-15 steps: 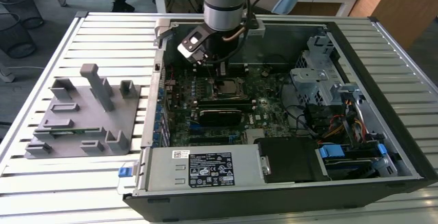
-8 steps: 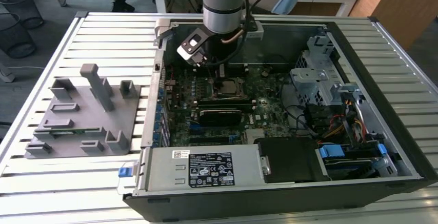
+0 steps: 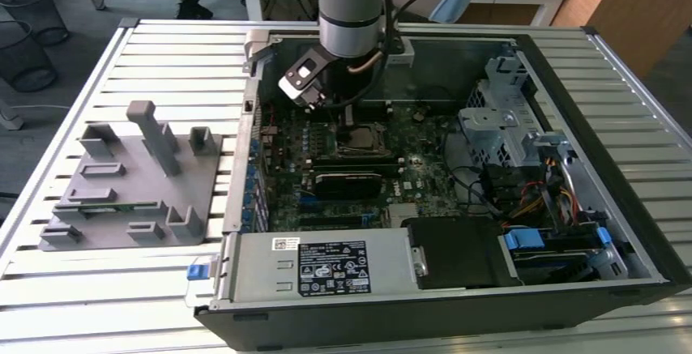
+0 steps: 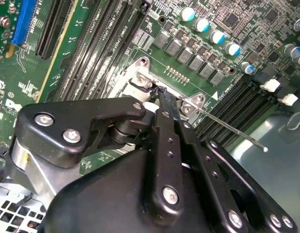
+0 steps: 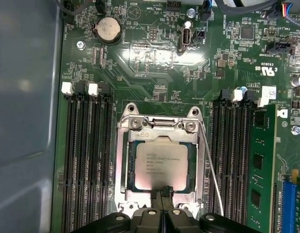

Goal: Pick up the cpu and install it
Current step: 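Close the cpu cover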

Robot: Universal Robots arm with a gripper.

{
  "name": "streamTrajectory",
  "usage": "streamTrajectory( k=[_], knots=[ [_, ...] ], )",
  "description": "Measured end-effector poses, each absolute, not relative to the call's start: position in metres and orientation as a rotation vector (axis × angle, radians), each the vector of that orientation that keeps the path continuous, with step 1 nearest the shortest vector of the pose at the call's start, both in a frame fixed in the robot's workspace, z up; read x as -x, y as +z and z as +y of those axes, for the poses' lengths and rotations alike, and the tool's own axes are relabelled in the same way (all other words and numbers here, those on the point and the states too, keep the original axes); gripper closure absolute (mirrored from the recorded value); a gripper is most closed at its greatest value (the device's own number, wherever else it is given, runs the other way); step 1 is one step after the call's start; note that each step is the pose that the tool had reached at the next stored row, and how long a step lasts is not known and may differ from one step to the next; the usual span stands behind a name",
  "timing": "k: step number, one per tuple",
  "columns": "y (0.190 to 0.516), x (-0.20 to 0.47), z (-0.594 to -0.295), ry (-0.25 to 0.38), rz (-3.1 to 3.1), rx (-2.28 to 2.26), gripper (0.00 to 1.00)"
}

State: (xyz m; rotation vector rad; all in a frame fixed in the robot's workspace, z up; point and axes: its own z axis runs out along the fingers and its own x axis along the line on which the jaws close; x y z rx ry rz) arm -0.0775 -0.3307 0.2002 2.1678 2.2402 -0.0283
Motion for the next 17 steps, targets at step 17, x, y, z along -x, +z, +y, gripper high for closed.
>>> streamTrajectory(
  k=[17],
  knots=[
    [0.2049,0.0774,-0.3310,-0.029,2.241,-2.168,0.89]
  ],
)
